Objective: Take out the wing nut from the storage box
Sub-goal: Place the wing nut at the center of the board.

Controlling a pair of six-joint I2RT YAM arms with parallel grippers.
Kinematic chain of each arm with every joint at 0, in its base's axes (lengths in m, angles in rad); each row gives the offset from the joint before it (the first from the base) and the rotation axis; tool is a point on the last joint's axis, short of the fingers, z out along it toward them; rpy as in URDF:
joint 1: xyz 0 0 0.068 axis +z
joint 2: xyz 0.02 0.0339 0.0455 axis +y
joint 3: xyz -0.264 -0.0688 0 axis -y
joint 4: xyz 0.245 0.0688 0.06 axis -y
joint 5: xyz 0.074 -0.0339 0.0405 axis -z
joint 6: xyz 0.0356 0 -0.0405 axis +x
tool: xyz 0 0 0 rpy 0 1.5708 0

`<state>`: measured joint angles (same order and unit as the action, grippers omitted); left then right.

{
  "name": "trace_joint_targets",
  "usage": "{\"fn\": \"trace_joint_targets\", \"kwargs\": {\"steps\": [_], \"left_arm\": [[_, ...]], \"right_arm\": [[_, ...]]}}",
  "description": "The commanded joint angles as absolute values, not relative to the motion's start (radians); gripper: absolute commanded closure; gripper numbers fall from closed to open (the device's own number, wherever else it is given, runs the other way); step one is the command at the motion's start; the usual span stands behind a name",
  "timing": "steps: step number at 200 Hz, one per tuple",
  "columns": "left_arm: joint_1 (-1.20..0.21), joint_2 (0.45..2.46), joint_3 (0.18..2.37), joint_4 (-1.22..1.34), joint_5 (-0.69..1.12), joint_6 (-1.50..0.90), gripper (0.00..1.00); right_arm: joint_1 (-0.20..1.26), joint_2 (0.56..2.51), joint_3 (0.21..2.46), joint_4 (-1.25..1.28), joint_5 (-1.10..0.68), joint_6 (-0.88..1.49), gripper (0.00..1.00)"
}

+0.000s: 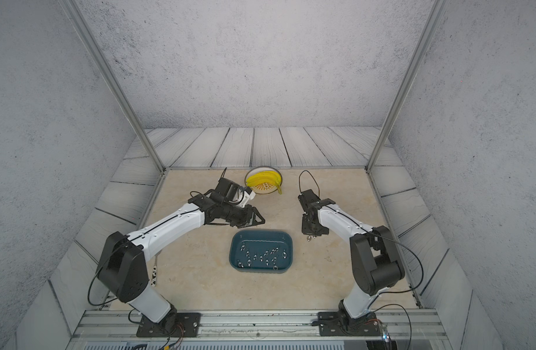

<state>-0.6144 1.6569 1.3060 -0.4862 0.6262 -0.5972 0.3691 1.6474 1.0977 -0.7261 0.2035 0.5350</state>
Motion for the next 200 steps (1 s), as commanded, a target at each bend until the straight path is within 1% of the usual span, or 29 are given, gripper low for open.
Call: {"fn": "trace_joint_targets", "kwargs": {"steps": [1,54,200], "left_arm": [[-0.637,1.687,1.353,-0.499,0.647,-0.575,0.52],[-0.672,1.743,1.393,-0.492,0.661,-0.575,0.52],[-0.672,1.741,1.378,-0.545,0.660,-0.526,0.52]], "right_arm": [[0.347,1.630,1.073,-0.677,0.191,0.577,1.00],[0.329,1.675,1.049,-0.616,0.174,0.574,1.00],[0.315,1.712,0.964,-0.584,0.164,0.581,1.00]]}}
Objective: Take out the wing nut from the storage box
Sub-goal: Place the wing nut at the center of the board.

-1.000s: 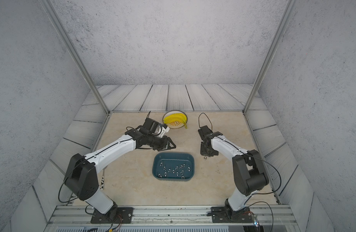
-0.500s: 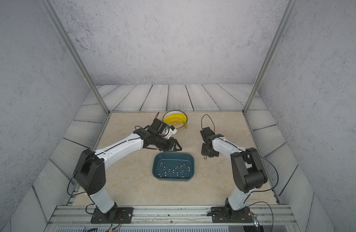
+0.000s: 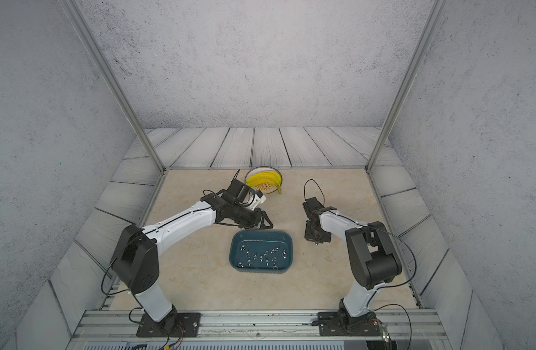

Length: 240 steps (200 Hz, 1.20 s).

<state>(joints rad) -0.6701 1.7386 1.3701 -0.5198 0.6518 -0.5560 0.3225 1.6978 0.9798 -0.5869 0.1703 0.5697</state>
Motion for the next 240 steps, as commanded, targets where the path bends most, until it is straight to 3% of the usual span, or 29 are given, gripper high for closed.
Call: {"fn": "trace_joint_targets", "kwargs": {"steps": [1,120,169,240], "left_arm": [[-0.672,1.741,1.378,-0.545,0.660,-0.526,0.52],[-0.670,1.735,1.367,-0.566,0.660,-0.505,0.52],[-0.670,1.731,1.352,-0.553,0.660,-0.510,0.51],[-0.668,1.711,1.338,-0.545,0.643,-0.512,0.51]], "right_arm": [[0.315,1.712,0.963,-0.584,0.164,0.582,1.00],[0.294,1.793,1.047,-0.573,0.144,0.541,1.00],[0.292,1.799,1.055,-0.618,0.141,0.525,0.82],[0.292,1.669,1.029,-0.660,0.169,0.526,0.78]]}}
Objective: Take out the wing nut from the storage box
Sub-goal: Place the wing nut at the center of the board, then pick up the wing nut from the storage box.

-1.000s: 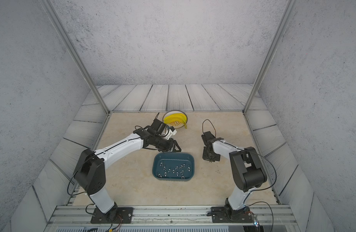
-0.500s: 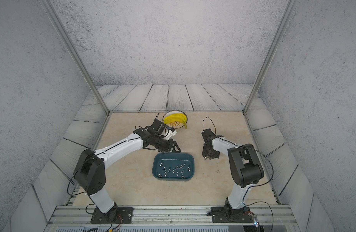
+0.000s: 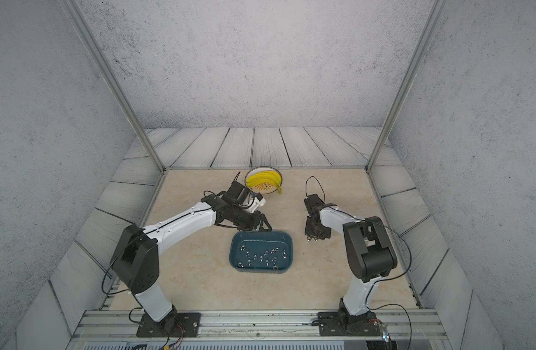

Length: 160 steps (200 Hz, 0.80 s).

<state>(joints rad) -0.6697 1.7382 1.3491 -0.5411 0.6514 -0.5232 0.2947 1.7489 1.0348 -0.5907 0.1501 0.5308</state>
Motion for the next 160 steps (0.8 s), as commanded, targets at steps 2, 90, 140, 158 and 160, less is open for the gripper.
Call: {"fn": "trace_joint_targets", "kwargs": {"steps": [2,90,140,158,160], "left_arm": [[-0.667,1.709,1.339,-0.547,0.640,-0.510,0.51],[-0.402,1.578,1.162,-0.479,0.605,-0.593,0.50],[-0.322,1.527,1.105,-0.514,0.574,-0.586,0.51],[-0.289,1.504,1.077,-0.518,0.557,-0.603,0.51],[-0.284,1.502,1.074,-0.517,0.556,-0.606,0.51]], "right_arm": [[0.292,1.661,1.030,-0.663,0.170,0.525,0.78],[0.620,1.506,1.209,-0.856,0.210,0.554,0.77],[0.767,1.607,1.306,-0.841,0.130,0.600,0.79],[0.797,1.656,1.339,-0.807,0.074,0.564,0.79],[0.801,1.661,1.343,-0.802,0.065,0.559,0.79]]}}
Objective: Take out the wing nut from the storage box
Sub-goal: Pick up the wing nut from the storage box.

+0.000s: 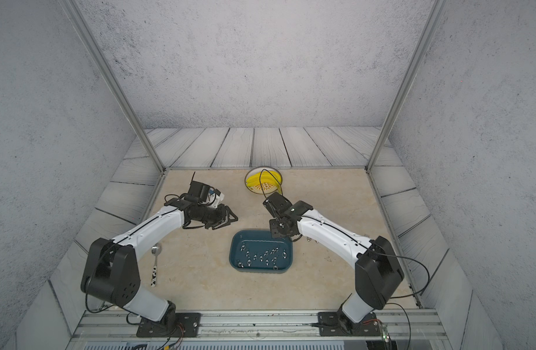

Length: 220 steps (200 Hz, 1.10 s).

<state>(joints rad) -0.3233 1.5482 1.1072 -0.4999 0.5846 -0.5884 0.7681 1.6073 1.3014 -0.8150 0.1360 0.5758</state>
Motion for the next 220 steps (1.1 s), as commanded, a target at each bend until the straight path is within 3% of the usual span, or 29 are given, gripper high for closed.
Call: {"fn": "trace_joint_targets", "kwargs": {"steps": [1,43,87,220], "left_arm": [[-0.282,1.502,1.072,-0.517,0.556,-0.607,0.51],[-0.162,1.498,1.015,-0.527,0.579,-0.654,0.51],[-0.124,1.489,0.999,-0.554,0.577,-0.629,0.51],[-0.118,1.462,0.968,-0.562,0.599,-0.606,0.51]], "right_arm": [[0.801,1.665,1.345,-0.800,0.061,0.558,0.79],[0.855,1.821,1.459,-0.790,-0.040,0.514,0.77],[0.899,1.937,1.523,-0.766,-0.131,0.535,0.72],[0.931,2.087,1.619,-0.817,-0.095,0.603,0.70]]}}
